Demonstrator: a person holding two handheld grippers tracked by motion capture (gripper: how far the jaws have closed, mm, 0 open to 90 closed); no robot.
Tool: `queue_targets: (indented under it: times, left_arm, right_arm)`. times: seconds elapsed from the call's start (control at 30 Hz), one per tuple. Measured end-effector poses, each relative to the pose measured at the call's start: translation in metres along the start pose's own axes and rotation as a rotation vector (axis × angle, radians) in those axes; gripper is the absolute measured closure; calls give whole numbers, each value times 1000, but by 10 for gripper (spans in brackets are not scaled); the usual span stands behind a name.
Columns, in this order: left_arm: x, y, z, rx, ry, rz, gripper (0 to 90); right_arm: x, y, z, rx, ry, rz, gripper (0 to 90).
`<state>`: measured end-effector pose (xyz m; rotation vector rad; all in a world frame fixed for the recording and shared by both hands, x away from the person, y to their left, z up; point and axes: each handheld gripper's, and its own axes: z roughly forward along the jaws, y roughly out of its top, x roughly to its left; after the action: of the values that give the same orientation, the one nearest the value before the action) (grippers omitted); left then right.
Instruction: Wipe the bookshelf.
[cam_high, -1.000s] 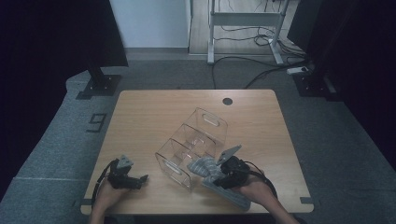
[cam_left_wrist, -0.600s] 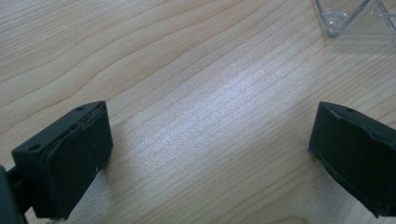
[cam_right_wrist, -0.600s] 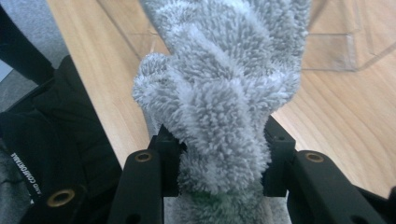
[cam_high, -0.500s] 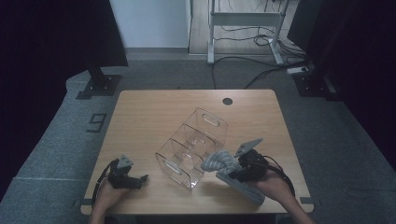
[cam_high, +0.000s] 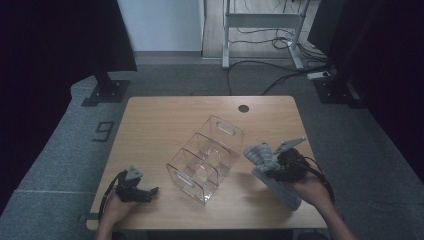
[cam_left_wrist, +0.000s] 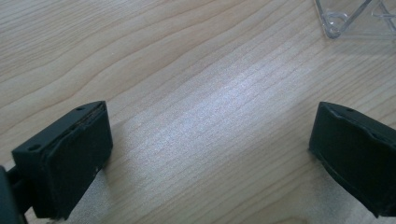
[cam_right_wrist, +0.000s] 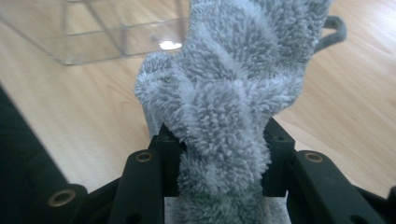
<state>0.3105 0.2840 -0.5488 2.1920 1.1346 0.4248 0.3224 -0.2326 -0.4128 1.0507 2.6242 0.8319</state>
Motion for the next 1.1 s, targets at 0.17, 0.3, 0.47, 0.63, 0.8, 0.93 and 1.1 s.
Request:
queue_targets:
  times: [0.17,0.3,0.47,0.63,0.8,0.93,1.1]
  left_arm:
    - [0,0,0,0,3,-5,0]
    - [-1,1,1,-1,7,-10,0]
    - [-1,1,1,0,7,-10,0]
    - [-1,1,1,-2,10,-13,0]
    - [-1,1,1,-1,11,-13,0]
    - [-1,1,1,0,11,-14,0]
    - [-1,2,1,1,13,-15,0]
  right_arm:
    - [-19,-4,-6,12,-56,39,596]
    - [-33,-8,-8,12,-98,77,595]
    - [-47,-13,-2,16,-145,105,594]
    - [-57,-19,13,17,-160,128,593]
    - [-63,-27,32,12,-159,148,589]
    - [-65,-34,49,13,-166,153,584]
    - [-68,-45,74,21,-163,161,579]
